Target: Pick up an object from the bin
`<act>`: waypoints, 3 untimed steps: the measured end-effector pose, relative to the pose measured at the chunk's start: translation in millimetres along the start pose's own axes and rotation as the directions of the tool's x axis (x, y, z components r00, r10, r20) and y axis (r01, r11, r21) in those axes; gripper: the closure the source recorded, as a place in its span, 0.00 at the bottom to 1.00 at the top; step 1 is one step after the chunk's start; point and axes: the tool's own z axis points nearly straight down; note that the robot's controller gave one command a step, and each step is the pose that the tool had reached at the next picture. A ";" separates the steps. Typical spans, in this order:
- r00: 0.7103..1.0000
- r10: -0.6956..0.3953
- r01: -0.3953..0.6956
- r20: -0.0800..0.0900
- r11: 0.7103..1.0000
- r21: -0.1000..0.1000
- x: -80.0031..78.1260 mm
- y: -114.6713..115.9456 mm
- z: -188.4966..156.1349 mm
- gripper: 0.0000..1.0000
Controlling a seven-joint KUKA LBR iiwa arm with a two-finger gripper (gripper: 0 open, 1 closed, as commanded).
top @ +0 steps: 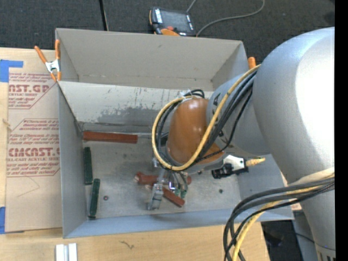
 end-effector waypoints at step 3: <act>1.000 0.000 0.000 0.000 1.000 0.000 -0.2 1.3 -0.2 1.00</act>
Offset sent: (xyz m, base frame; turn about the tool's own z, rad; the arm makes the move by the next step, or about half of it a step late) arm 0.0000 0.0000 0.0000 0.0000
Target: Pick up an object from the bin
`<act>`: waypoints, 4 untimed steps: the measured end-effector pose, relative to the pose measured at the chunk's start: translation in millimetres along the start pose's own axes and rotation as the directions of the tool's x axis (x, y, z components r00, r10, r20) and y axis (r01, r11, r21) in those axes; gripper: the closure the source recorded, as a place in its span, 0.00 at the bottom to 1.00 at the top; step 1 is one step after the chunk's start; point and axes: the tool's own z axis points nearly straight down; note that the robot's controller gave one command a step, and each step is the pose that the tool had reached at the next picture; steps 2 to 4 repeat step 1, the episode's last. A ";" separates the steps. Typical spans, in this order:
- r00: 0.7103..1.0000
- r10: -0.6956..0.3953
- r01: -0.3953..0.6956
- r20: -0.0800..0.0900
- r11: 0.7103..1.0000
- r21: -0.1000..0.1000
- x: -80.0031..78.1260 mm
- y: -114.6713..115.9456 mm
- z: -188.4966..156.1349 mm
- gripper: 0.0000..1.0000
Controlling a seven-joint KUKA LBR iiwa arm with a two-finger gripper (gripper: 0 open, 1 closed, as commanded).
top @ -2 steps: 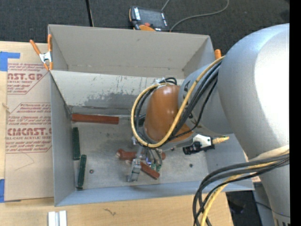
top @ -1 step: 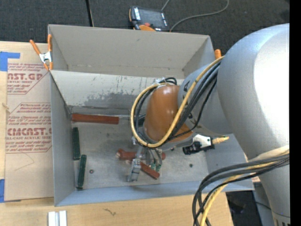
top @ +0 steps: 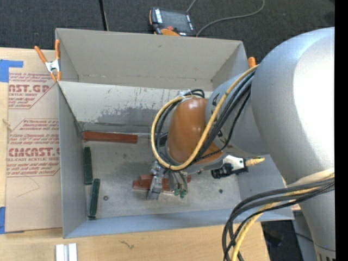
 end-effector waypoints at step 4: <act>1.000 -0.001 0.001 0.003 1.000 -0.001 -0.9 1.0 -51.0 1.00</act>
Offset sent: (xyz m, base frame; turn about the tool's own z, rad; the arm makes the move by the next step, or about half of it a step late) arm 0.0001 -0.0001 0.0488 0.0000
